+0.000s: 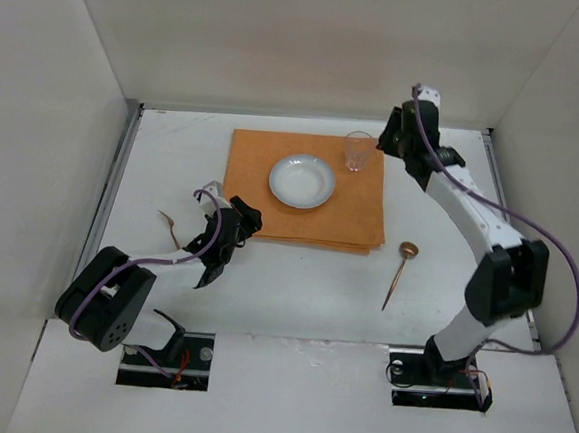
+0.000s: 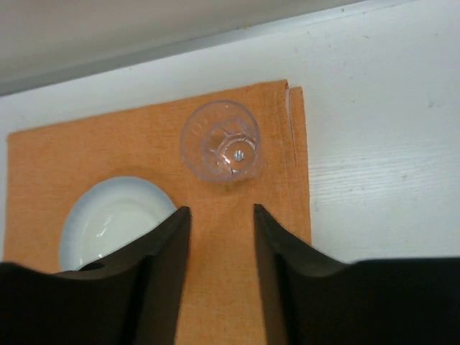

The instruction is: Set the dinner table for one person

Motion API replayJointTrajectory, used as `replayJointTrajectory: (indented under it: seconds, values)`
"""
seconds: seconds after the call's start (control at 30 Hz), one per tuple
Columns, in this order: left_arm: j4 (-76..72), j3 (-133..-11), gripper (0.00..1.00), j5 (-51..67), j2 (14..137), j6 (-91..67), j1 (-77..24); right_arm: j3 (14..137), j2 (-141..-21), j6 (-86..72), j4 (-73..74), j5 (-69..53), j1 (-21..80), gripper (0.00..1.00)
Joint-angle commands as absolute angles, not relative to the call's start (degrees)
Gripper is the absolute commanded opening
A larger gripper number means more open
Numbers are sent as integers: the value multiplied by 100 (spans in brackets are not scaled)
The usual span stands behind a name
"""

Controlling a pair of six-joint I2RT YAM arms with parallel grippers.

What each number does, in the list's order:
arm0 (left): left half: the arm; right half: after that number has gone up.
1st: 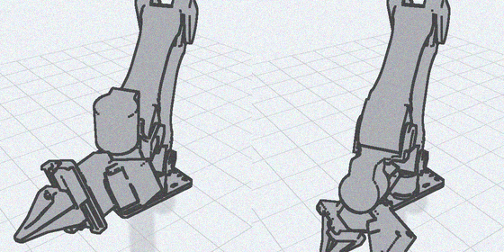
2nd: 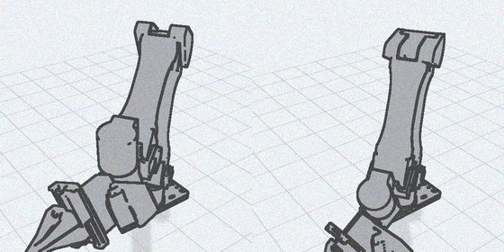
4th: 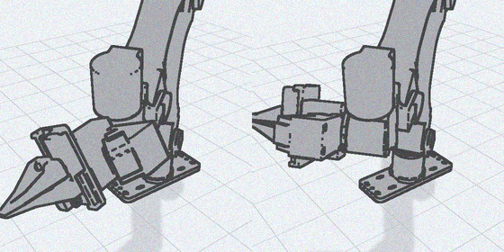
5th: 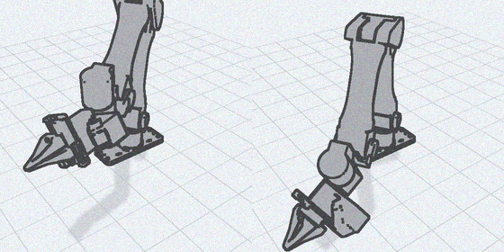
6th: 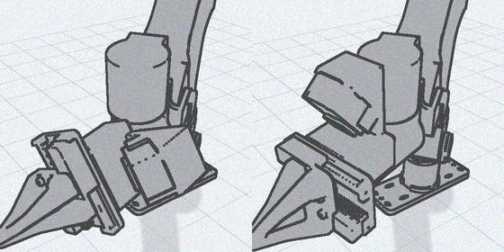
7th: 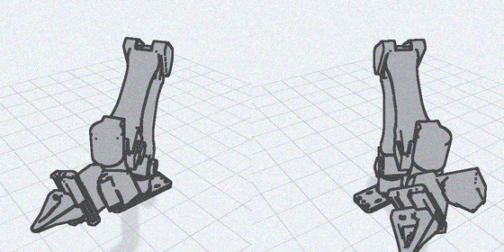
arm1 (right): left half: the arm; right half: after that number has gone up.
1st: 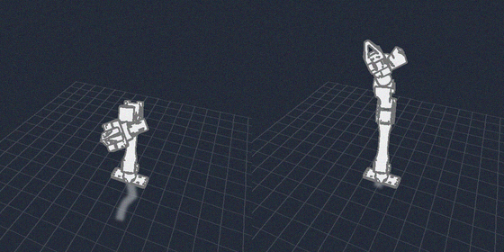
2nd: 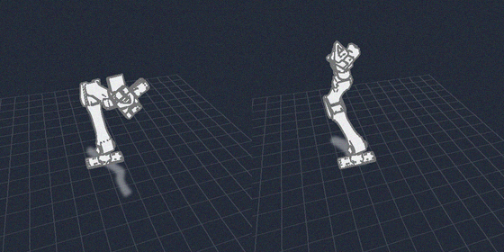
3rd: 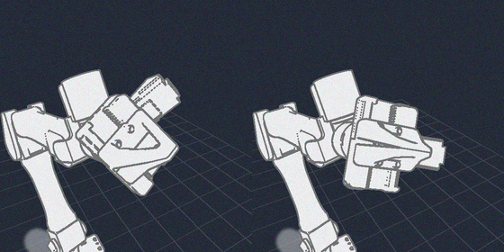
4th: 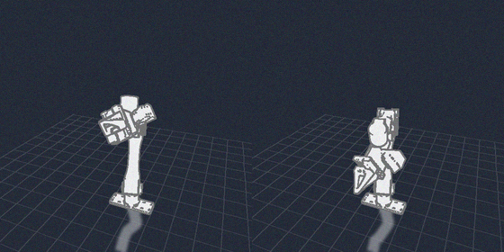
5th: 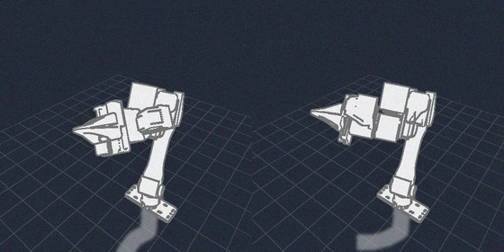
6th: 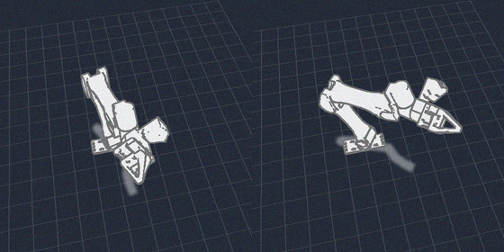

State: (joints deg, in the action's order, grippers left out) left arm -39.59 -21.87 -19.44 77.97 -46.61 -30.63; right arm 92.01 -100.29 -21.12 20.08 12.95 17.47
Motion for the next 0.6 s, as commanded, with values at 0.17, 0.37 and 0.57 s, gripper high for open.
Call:
replayJointTrajectory:
  seconds: [0.17,0.37,0.57]
  values:
    - [-4096,-2215,48,-1978,7822,-4685,-3010,5251,-7227,-3294,658,2724,1999,9]
    - [-3955,-2232,48,-1978,7726,-4667,-2993,3491,-5943,-4462,1721,2997,2411,24]
    - [-3955,-2276,48,-1952,7786,-4676,-3036,2910,-5669,-5290,2320,2936,2755,41]
